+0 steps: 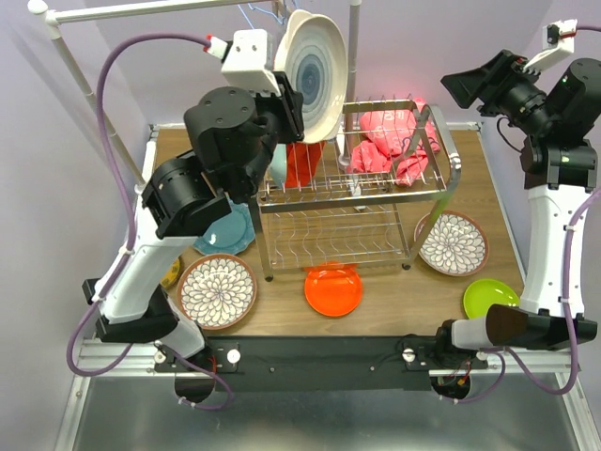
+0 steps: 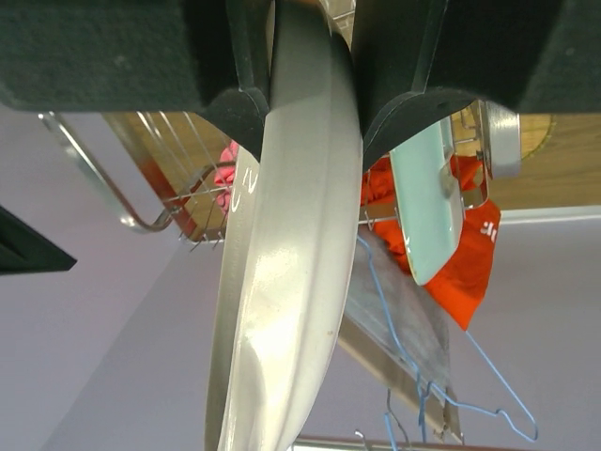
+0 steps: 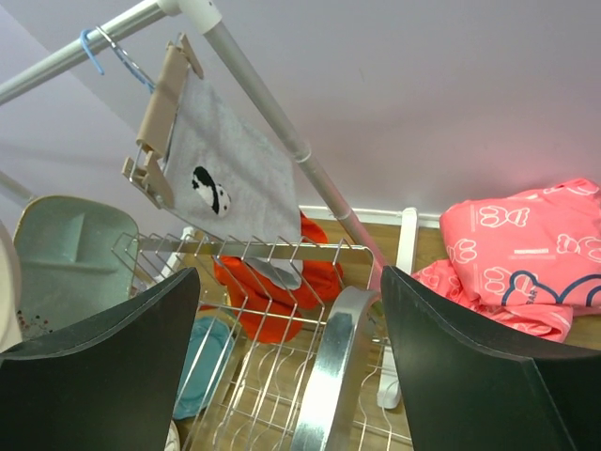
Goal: Load the plates into the dish rack
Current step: Insert the plate into the dish rack
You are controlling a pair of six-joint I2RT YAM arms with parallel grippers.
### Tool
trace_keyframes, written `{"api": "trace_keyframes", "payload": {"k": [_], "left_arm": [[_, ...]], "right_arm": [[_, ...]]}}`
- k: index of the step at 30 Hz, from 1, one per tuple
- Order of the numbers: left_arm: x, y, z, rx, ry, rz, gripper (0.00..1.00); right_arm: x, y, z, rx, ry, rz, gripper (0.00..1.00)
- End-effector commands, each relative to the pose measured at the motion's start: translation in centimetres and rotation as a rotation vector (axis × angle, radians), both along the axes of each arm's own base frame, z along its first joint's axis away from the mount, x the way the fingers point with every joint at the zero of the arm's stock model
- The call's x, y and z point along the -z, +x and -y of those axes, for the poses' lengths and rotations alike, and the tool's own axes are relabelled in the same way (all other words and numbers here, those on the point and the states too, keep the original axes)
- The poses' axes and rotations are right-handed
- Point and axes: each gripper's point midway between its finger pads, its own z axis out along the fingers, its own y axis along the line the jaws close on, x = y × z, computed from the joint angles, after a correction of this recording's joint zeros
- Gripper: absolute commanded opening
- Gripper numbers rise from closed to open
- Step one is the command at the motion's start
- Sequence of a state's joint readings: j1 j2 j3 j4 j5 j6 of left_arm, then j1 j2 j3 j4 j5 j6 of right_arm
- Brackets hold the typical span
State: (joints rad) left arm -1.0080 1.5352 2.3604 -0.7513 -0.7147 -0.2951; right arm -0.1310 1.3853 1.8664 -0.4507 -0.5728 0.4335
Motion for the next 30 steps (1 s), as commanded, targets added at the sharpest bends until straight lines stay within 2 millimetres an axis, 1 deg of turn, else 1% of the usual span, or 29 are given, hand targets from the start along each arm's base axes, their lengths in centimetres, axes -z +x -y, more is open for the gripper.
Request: {"api": "trace_keyframes", "payload": {"k": [1,2,4,5,7,8,15,17,18,24,29,30], "left_arm": [[-2.5,-1.1,-2.2,-0.085,-0.089,0.033,0.0],[-2.3,-1.1,-2.1,-0.091,-0.085,0.027,0.0],[-2.0,-1.4,-2.6,-0.125,-0.074,0.014,0.0],[-1.8,-1.6,-2.3,-0.123,-0.062,0.008,0.0],[-1.2,-1.7,-2.6,-0.154,-0.04,-0.008,0.0],[-0.9,-1.7,-2.4,-0.16,-0.028,-0.015,0.0],[1.1,-1.3,-2.9,-0.267,0.075,-0.044,0.0],[1.5,-1.0,-2.6,-0.286,0.111,-0.046,0.0],[1.5,-1.0,-2.9,-0.302,0.131,-0.042,0.0],[1.4,-0.6,-2.8,-0.344,0.186,-0.026,0.0],[1.9,-0.2,-1.8,-0.369,0.259,-0.018,0.0],[1.9,-0.1,-1.9,-0.383,0.272,-0.019,0.0]], "right_arm": [[0.5,-0.7,0.0,-0.004,-0.026,0.0,0.86],[0.6,-0.7,0.0,-0.004,-0.025,-0.002,0.86],[0.8,-0.7,0.0,-0.004,-0.026,-0.007,0.86],[0.9,-0.6,0.0,-0.004,-0.027,-0.01,0.86],[1.0,-0.5,0.0,-0.004,-0.025,-0.013,0.86],[1.1,-0.5,0.0,-0.004,-0.023,-0.017,0.86],[1.5,-0.3,0.0,-0.006,-0.016,-0.03,0.86],[1.6,-0.1,0.0,-0.006,-0.016,-0.033,0.86],[1.6,-0.2,0.0,-0.006,-0.016,-0.033,0.86],[1.9,-0.1,0.1,-0.003,-0.012,-0.041,0.86],[2.0,0.0,0.1,-0.003,-0.012,-0.044,0.86],[2.0,0.1,0.1,-0.002,-0.012,-0.044,0.86]]}}
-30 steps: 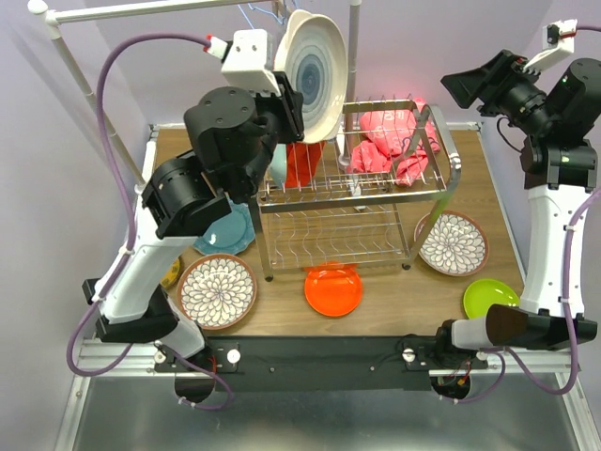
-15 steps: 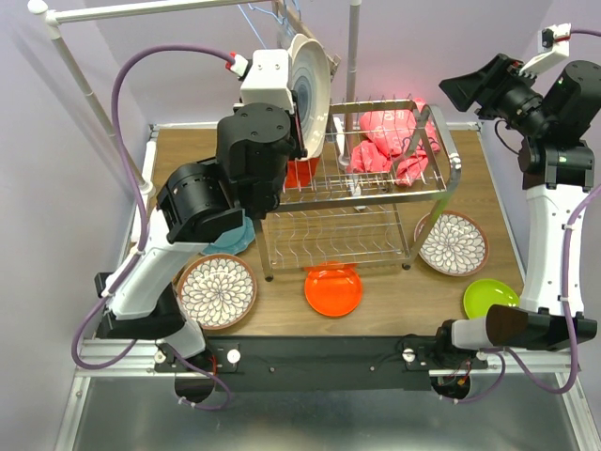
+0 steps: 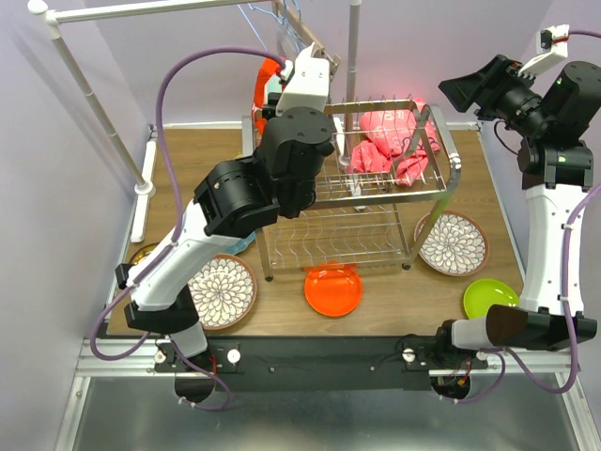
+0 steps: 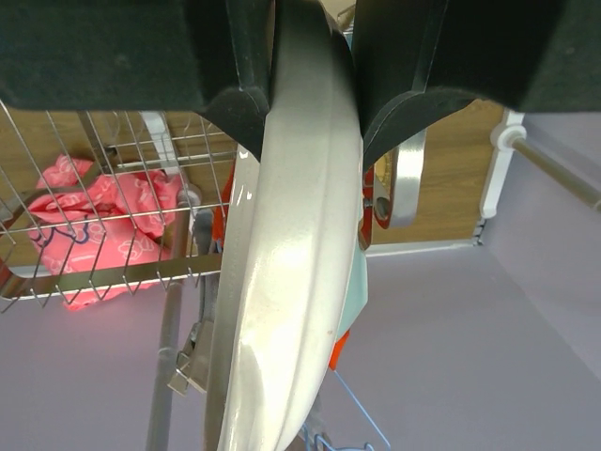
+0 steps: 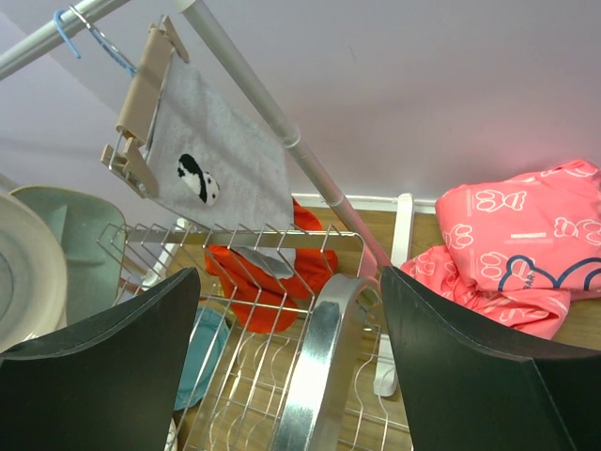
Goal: Load the plates into the dish rack
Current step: Insert the plate into the dish rack
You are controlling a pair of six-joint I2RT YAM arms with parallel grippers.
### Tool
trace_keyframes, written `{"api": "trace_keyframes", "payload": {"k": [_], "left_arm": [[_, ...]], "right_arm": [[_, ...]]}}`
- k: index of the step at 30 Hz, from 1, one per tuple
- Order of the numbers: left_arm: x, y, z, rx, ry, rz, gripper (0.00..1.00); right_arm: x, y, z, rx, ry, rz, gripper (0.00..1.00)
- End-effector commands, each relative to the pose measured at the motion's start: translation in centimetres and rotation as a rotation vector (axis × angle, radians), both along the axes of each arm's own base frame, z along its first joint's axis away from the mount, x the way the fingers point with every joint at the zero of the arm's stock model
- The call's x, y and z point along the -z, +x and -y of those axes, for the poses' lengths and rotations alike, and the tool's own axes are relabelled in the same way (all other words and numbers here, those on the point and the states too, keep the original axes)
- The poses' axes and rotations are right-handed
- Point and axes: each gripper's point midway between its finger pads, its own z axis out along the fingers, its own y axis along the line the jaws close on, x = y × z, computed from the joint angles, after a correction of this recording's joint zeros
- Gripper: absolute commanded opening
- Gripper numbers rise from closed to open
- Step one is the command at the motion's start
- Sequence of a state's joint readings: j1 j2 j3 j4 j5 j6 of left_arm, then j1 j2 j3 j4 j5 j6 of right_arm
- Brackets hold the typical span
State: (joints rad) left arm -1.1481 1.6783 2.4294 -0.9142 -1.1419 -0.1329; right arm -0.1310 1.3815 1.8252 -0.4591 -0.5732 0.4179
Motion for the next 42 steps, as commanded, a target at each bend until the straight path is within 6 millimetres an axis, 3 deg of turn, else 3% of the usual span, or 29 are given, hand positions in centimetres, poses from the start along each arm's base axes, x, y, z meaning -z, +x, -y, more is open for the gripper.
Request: {"api": "trace_keyframes", "payload": {"k": [1,17,34,42], "left_arm": [[-3.2,-0.3,-1.5,-0.093,-0.083,0.081,0.0],[-1.0,0.7,-0.7,-0.177,0.091,0.052,0.0],[2.9,2.8,-0.7,-0.143,0.005,-0.041,0.0],[3.1,2.8,-1.8,-0.174,0.015,-0.048,0.0]], "right_arm": [[0.4,-0.3,0.0,-0.001,-0.003,-0.008,0.86],[0.8,-0.2,0.2,0.008,-0.001,-0.02,0.86],[1.0,-0.2,0.2,0.013,0.004,-0.028,0.86],[1.3,-0.1,0.2,0.01,0.008,-0.038,0.86]]}}
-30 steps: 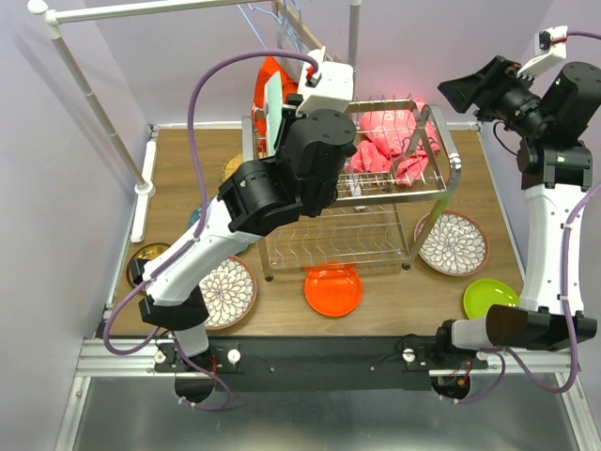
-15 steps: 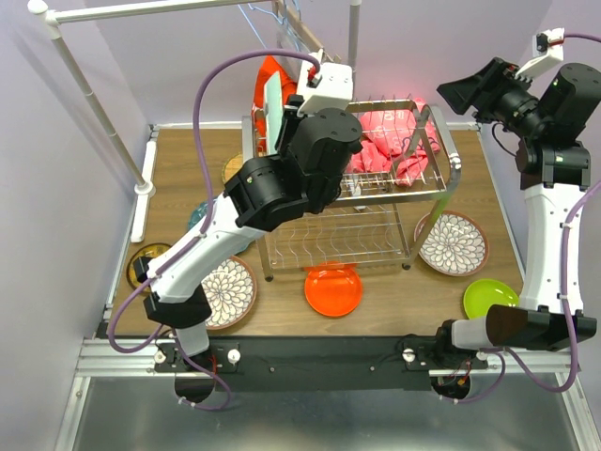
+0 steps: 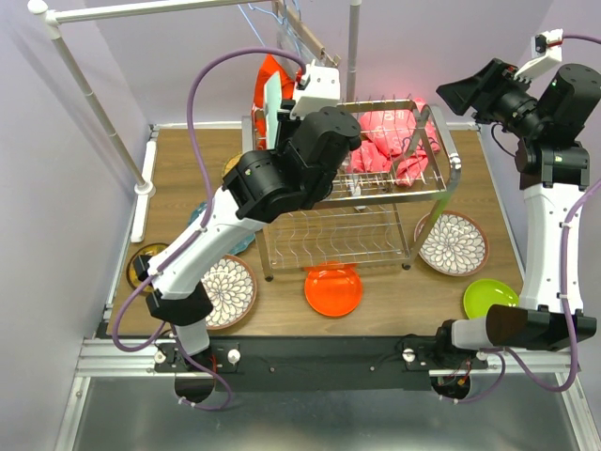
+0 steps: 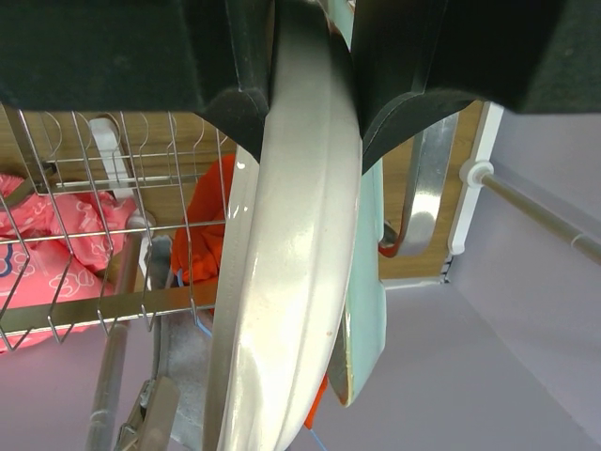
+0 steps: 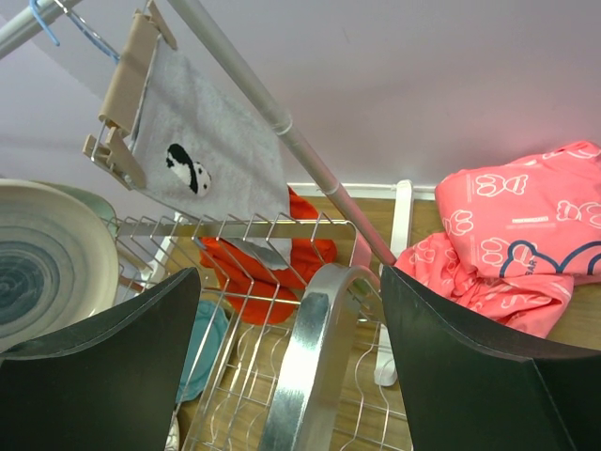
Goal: Load the plates into the dish rack
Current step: Insert the plate into the dish rack
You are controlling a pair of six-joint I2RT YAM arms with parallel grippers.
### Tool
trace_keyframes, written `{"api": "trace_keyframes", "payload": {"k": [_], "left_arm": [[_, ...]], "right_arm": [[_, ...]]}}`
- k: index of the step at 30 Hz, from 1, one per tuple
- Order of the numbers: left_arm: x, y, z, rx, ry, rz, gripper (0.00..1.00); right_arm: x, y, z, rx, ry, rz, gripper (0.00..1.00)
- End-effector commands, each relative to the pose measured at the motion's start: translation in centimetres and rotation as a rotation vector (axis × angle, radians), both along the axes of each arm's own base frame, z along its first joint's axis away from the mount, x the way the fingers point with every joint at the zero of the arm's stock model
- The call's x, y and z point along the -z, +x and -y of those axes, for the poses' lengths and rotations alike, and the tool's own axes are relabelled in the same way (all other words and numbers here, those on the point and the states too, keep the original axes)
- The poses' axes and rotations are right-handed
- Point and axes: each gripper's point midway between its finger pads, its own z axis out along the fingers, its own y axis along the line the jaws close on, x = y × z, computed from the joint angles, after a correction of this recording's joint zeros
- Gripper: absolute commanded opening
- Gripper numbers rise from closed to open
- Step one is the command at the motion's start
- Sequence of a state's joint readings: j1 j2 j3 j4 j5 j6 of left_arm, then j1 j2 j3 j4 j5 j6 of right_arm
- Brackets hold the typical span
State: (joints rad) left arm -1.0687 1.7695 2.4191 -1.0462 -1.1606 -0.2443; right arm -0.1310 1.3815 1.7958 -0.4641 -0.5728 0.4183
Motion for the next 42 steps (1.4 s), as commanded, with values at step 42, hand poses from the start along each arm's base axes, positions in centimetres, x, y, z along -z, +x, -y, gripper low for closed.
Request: {"api": "trace_keyframes", "payload": {"k": [42], "left_arm": [[-3.8,-6.0,-3.9,-0.25,-0.13,0.042,0.0]], "right_arm": [[0.3,-0.5,-0.4,-0.009,0.028,-0.027,0.86]]}}
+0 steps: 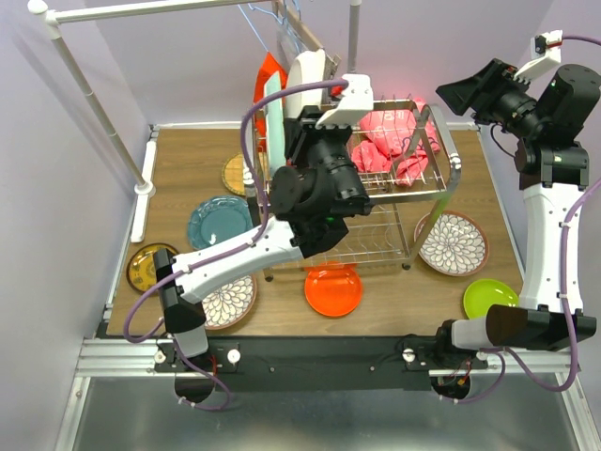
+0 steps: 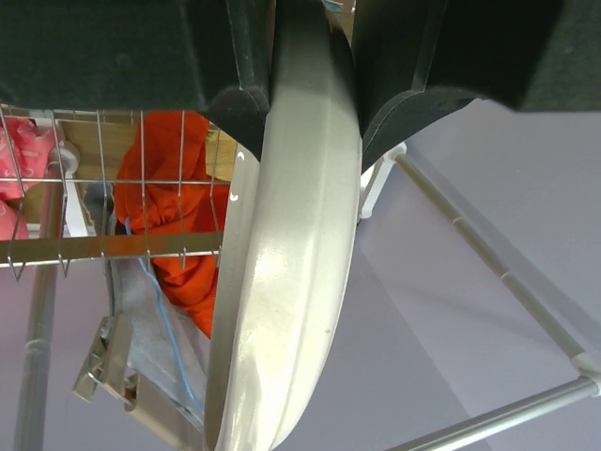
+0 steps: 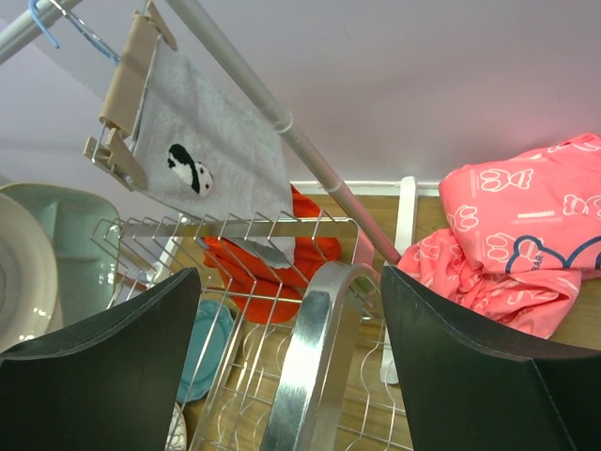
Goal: Load the plates into the dish rack
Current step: Insert the plate into the dish rack
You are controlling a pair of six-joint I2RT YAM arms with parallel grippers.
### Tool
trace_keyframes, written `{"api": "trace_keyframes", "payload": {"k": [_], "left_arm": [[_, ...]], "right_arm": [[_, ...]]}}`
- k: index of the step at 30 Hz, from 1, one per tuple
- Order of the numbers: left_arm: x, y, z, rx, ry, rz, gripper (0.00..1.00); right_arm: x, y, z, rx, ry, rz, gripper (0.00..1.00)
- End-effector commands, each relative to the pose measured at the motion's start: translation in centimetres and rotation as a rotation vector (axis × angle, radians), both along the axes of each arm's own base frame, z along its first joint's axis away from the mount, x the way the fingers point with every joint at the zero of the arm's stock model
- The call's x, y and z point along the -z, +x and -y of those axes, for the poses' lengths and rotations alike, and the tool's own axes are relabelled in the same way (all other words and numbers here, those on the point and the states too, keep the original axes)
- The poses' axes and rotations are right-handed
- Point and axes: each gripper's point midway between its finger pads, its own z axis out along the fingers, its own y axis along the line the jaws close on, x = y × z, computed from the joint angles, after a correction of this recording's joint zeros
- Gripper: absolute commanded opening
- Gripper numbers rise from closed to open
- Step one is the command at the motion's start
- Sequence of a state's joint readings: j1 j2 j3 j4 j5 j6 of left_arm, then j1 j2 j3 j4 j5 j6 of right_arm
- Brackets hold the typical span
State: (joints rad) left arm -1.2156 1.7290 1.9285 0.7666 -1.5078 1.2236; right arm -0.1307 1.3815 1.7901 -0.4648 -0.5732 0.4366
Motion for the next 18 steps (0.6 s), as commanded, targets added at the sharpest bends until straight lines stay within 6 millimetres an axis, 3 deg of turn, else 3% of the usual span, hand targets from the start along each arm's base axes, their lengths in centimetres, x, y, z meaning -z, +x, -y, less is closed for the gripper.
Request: {"api": "trace_keyframes", "payload": {"k": [1,11,18], "left_arm": [[0.0,-3.1,-4.8,-0.043,-0.331,-0.091,0.0],[-0.7,-3.4,-5.0,-0.025,-0.407,-0.069,0.0],[-1.1,-4.0,-3.9,0.015,-0.449,-0.061,0.0]], "right_arm": [[0.1,-0.6,-0.4,-0.011,0.009,-0.01,0.86],[-0.3,-1.0,-0.4,-0.005,0.008,0.001,0.86],[0.0,-1.2,-0.6,-0.014,0.012,-0.006,0.86]]}}
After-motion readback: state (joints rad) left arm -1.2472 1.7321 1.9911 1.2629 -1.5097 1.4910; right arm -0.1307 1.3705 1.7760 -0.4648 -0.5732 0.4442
